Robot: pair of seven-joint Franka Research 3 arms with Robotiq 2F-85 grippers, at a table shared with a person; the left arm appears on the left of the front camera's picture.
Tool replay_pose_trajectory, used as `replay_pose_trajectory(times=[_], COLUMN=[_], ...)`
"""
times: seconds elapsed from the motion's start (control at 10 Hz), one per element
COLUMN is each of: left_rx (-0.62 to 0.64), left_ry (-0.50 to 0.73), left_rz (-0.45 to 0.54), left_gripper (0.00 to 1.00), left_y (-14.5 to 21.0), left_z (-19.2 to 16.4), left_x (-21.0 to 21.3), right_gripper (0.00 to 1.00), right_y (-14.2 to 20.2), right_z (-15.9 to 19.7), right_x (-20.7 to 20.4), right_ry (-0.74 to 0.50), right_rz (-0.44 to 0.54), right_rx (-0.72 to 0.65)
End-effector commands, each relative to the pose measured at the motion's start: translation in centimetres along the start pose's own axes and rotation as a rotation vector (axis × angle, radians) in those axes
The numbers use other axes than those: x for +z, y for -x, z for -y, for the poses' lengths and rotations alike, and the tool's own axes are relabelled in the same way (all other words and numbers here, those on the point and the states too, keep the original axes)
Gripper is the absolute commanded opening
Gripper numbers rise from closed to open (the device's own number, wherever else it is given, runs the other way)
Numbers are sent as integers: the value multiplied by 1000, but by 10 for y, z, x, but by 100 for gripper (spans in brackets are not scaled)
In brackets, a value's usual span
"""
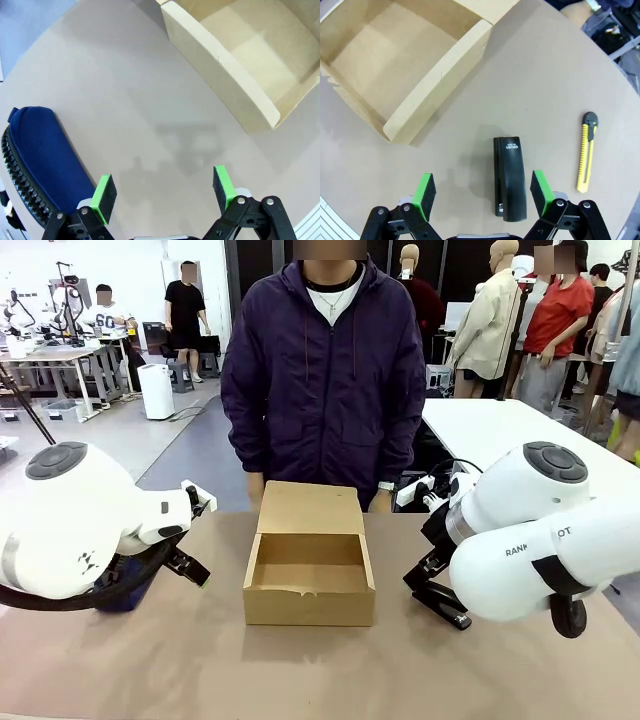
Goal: Pack the items into the box.
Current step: Pick up the item indicated by the person and place it inside the Mailer Box.
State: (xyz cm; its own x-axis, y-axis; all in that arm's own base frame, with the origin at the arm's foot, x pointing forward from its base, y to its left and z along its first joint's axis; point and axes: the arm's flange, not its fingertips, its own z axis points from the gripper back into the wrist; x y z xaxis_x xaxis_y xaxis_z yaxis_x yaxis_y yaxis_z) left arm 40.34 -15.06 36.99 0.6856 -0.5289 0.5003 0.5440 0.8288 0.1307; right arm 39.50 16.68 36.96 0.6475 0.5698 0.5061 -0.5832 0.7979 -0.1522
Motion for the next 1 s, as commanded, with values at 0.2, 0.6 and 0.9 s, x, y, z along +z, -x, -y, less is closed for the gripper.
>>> replay_pose_trajectory(times=[0.2, 0.6, 0.9], left_rx=[149, 420, 808], left_ry=[442, 895, 880], left_rz=[-100, 105, 402], left_gripper=[100, 100, 100], left_y=[0, 19, 113], left_z=[3, -88, -199], left_x=[57, 188, 249], right_gripper=[100, 100, 100], right_y=[-11, 19, 126], right_z=[19, 126, 212], right_x=[53, 186, 240], right_ry=[-280, -743, -799], right_rz=[-91, 128, 459], right_rx=[-97, -539, -870])
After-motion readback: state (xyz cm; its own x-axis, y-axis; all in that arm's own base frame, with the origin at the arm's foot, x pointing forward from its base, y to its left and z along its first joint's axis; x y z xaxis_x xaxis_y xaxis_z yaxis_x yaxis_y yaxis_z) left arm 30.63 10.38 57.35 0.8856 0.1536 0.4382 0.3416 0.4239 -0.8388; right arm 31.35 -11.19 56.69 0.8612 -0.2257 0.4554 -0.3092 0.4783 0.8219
